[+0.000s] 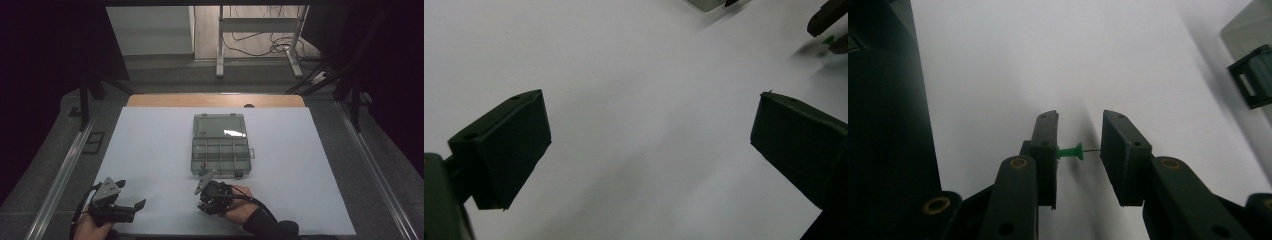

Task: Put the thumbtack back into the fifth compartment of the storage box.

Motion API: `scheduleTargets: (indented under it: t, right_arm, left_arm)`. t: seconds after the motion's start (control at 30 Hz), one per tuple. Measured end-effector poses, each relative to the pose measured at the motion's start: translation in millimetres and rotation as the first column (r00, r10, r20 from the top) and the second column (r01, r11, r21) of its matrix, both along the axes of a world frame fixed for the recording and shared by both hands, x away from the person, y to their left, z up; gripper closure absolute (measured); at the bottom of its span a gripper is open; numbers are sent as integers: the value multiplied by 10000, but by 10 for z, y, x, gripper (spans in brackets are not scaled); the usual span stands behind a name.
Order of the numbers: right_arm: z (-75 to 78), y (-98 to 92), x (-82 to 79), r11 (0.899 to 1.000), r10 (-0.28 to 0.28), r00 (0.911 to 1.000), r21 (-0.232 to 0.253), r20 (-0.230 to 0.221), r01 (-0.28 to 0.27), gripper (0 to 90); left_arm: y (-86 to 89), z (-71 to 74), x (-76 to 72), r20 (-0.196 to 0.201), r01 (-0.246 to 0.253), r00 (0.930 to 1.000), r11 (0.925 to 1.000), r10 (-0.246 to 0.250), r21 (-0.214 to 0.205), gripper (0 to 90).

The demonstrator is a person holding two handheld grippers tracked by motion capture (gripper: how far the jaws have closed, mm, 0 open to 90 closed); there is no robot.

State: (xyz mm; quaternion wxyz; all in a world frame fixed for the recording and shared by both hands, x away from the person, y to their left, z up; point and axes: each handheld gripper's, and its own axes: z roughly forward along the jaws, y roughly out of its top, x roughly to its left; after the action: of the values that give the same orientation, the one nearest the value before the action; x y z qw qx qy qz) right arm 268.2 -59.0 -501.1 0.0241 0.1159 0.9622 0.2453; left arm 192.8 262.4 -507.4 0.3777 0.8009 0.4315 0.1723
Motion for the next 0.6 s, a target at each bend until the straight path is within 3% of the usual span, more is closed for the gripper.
scheduleTargets:
  t: [0.6]
  right_arm:
    - [183, -84, 166, 9980, -453, 9990, 452, 53, 450, 685]
  left_arm:
    - [0, 0, 1, 3, 3, 10000, 10000, -3, 3, 31]
